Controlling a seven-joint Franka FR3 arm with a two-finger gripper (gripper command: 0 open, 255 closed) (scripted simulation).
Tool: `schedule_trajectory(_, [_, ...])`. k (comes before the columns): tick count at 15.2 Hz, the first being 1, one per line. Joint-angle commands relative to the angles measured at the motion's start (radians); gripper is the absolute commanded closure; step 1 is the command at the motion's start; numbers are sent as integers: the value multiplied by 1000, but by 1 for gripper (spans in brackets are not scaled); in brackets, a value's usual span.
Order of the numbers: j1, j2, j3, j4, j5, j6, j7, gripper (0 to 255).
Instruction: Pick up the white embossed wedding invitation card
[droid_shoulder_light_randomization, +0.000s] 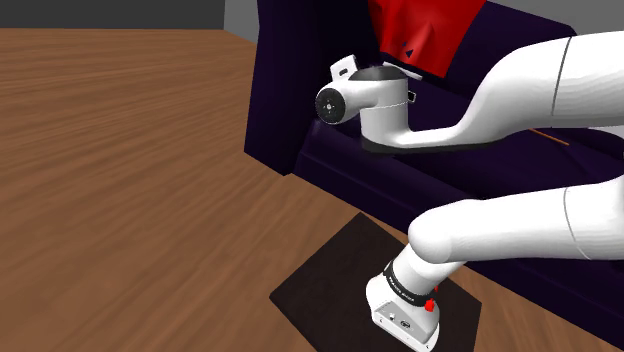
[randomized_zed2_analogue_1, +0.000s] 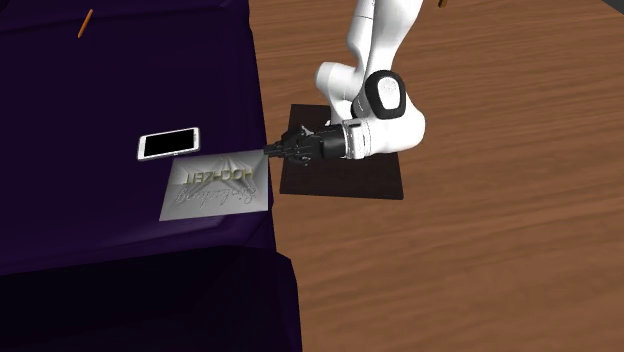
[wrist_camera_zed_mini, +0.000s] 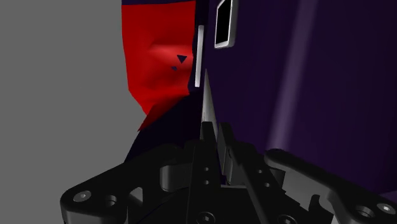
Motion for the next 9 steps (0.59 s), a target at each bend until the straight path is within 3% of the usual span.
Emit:
schedule_trajectory(1, [4,-19,-11,11,7,4,-32,255])
schedule_trajectory(9, [9,-52,-36,54,22,11,-115,255])
